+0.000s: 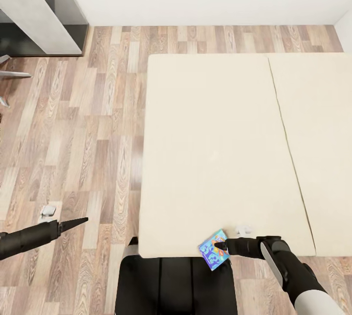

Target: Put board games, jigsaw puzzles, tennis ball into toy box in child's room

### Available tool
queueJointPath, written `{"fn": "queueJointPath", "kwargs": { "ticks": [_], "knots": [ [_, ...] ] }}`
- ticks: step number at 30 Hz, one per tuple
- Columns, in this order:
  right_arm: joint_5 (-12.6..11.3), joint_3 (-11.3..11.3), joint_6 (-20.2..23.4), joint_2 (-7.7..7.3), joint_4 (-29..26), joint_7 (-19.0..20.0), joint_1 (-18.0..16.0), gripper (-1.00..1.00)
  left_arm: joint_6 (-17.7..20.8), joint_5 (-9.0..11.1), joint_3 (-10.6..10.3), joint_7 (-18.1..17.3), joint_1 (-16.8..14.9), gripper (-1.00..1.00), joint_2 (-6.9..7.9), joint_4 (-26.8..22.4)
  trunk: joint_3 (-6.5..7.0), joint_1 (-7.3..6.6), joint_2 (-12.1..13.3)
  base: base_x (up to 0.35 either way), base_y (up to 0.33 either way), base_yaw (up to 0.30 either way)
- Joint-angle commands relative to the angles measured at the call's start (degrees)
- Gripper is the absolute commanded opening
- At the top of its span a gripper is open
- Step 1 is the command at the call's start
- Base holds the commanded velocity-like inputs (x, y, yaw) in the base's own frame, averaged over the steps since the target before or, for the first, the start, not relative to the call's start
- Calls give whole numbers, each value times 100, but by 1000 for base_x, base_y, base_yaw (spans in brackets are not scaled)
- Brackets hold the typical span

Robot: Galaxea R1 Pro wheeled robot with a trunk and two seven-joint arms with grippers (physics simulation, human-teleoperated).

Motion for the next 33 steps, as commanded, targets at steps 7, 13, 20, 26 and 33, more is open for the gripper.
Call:
{"fn": "queueJointPath", "kwargs": {
  "ticks": [7,13,20,26,33],
  "knots": [
    [-46,6,43,-9,-7,-10,0,100,60,6,-7,-17,-2,100,-2,0,-6,3,-9,0,23,0],
    [-48,6,46,-10,-7,-10,0,100,60,6,-4,-17,0,100,-3,0,-6,3,-9,0,1,0],
    [-46,6,46,-8,-7,-10,0,100,60,6,-2,-17,0,100,-3,0,-6,3,-9,0,0,0],
    [-48,6,46,-9,-6,-10,0,100,60,6,-2,-17,-2,100,-1,0,-6,3,-9,0,0,0],
    [-48,6,46,-9,-7,-10,0,100,60,6,-2,-17,-2,100,0,0,-6,3,-9,0,78,0]
  ]
}}
